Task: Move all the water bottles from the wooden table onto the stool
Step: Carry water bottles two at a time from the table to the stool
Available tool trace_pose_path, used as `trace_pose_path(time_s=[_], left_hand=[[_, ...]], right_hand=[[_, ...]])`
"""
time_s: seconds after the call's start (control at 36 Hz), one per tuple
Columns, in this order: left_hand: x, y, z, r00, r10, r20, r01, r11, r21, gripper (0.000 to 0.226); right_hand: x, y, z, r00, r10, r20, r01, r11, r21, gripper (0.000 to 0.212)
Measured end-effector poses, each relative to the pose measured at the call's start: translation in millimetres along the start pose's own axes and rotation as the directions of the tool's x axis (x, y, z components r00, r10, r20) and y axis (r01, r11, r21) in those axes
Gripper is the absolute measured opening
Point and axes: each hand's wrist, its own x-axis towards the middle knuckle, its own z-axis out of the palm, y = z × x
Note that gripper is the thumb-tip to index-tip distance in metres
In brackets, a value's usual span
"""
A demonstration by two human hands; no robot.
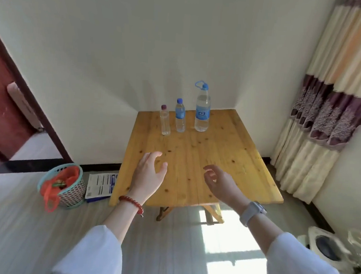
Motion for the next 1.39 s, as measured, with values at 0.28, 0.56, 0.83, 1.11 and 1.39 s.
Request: trace_pose_path(time_s=[0.28, 0.56, 0.83, 1.11, 1.39], left_hand=[[204.7, -63.3, 41.3, 0.995, -0.08, -0.051, 0.08, 0.997, -0.013, 0.044], [350.0, -160.8, 125.4, 0.964, -0.26, 0.055, 0.264, 0.958, -0.108, 0.06], [460.6, -241.0, 211.4, 0.918, -0.298, 0.263, 0.354, 0.915, -0.195, 0.086], [494.7, -275.2, 250.0, 0.908, -0.304, 0.287, 0.399, 0.836, -0.378, 0.077], [480.8, -267.8, 237.8, 0.937, -0.258, 0.234, 0.344, 0.797, -0.497, 0.06]], right_hand=[[238.2, 20.4, 10.8, 0.999, -0.001, -0.049, 0.003, 0.999, 0.035, 0.034], [408.9, 60.6, 71.9, 0.987, 0.146, -0.07, -0.141, 0.987, 0.082, 0.05], [546.1, 102.6, 129.2, 0.963, 0.262, -0.057, -0.251, 0.956, 0.15, 0.074], [598.4, 124.9, 159.5, 0.963, 0.263, -0.062, -0.227, 0.91, 0.347, 0.066], [574.9, 118.7, 160.1, 0.961, 0.272, -0.051, -0.218, 0.858, 0.466, 0.049]])
